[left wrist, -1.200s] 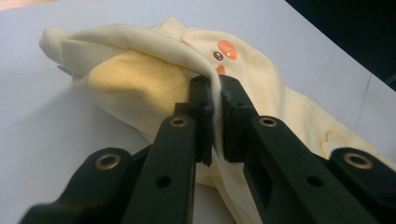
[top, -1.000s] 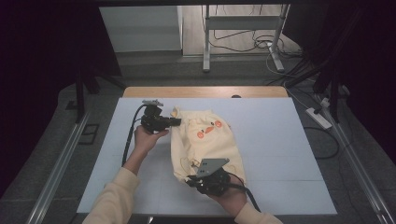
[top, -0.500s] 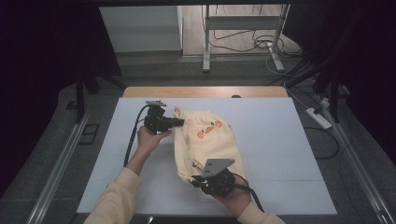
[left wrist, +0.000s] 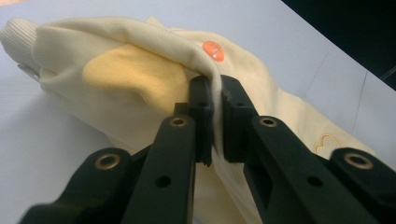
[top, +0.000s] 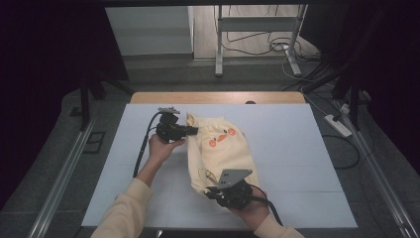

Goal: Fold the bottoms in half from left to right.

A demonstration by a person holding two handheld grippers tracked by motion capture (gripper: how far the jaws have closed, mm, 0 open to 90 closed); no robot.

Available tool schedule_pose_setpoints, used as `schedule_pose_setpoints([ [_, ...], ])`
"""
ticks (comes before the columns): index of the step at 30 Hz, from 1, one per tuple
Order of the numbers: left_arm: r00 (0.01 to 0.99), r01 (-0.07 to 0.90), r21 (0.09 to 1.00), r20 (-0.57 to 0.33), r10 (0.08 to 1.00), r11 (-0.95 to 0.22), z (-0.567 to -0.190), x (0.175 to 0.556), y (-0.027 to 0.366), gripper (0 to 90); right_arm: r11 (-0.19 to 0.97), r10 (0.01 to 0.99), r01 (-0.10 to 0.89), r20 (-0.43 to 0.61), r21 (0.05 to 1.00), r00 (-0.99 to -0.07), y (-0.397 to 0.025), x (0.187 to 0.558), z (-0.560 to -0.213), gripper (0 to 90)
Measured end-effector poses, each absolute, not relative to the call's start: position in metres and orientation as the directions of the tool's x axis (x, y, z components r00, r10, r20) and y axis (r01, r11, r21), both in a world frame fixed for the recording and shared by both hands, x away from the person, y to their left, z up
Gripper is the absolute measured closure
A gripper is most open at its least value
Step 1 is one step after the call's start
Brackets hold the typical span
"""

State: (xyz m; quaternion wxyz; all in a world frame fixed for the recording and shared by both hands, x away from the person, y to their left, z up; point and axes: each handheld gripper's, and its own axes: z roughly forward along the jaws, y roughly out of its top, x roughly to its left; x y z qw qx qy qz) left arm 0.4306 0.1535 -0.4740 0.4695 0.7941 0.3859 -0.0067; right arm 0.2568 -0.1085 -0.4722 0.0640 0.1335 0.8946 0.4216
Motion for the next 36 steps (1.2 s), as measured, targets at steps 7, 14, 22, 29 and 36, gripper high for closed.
schedule_pose_setpoints([
  [7, 0.705, 0.618, 0.739, -0.369, 0.605, -0.269, -0.476, 0.431, 0.149, 83.7, 0.608, 0.3, 0.192, 0.0, 0.77, -0.954, -0.115, 0.257, -0.473, 81.9],
  [14, 0.711, 0.61, 0.743, -0.361, 0.603, -0.275, -0.476, 0.43, 0.145, 83.7, 0.605, 0.303, 0.197, 0.006, 0.771, -0.953, -0.118, 0.256, -0.472, 81.9],
  [22, 0.718, 0.602, 0.748, -0.354, 0.599, -0.279, -0.475, 0.43, 0.141, 83.7, 0.601, 0.312, 0.206, 0.011, 0.772, -0.95, -0.125, 0.257, -0.471, 81.9],
  [29, 0.723, 0.598, 0.75, -0.351, 0.595, -0.284, -0.475, 0.43, 0.135, 83.7, 0.601, 0.323, 0.213, 0.01, 0.77, -0.946, -0.132, 0.256, -0.471, 82.0],
  [36, 0.727, 0.595, 0.749, -0.348, 0.591, -0.291, -0.476, 0.43, 0.132, 83.7, 0.604, 0.326, 0.217, 0.012, 0.767, -0.945, -0.135, 0.255, -0.472, 82.0],
])
